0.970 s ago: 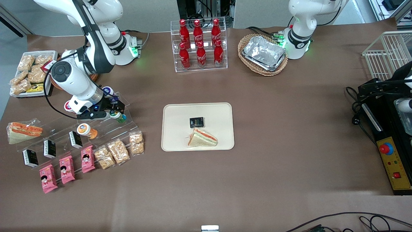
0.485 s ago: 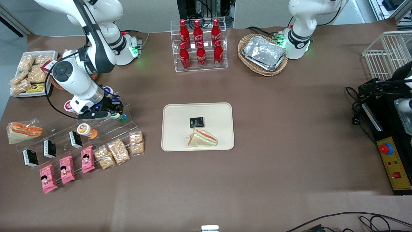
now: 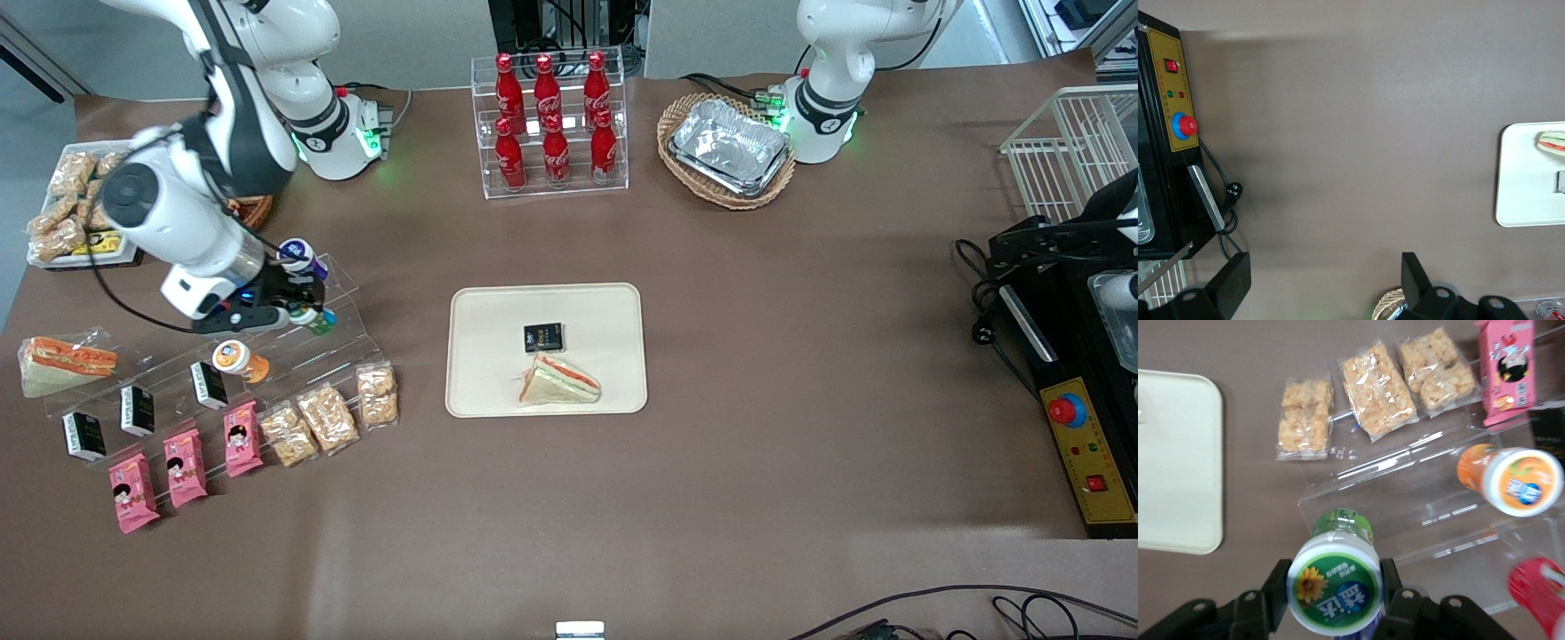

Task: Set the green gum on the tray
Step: 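Lift the green gum bottle and carry it over the cream tray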

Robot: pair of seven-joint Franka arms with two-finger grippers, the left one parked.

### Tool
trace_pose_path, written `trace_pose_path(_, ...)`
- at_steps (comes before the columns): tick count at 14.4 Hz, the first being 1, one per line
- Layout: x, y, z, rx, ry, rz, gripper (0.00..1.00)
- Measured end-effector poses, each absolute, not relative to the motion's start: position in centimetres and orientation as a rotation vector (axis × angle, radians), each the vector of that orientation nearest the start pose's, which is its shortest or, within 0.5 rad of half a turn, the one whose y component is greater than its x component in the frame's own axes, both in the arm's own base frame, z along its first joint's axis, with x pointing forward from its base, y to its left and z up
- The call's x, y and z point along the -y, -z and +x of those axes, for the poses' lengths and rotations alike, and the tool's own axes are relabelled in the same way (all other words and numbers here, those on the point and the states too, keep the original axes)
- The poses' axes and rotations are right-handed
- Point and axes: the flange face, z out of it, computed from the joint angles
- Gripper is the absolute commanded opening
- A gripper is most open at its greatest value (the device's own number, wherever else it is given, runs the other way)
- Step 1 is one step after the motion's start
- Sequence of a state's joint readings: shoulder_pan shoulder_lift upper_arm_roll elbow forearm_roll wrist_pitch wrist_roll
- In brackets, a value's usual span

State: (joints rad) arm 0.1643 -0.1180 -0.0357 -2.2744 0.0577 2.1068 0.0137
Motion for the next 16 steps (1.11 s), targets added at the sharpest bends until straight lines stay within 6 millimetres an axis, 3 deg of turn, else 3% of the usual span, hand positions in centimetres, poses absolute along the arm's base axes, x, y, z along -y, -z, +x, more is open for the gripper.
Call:
trace_pose_path(4, -6.3, -49.9, 51.1, 0.134, -0.166, -3.080, 0.27)
trace_pose_path(7, -6.3, -53.4, 52.2, 0.136, -0.234, -3.078, 0.27)
trace_pose_path(10, -8.4, -52.2, 52.9, 0.060, -0.297, -3.057, 0.27)
trace_pose_path(13, -14.7, -49.9, 52.6, -0.004, -0.293, -3.077, 0.27)
trace_pose_path(16, -20.5, -45.3, 51.1, -0.049, -0.221, -3.089, 0.27)
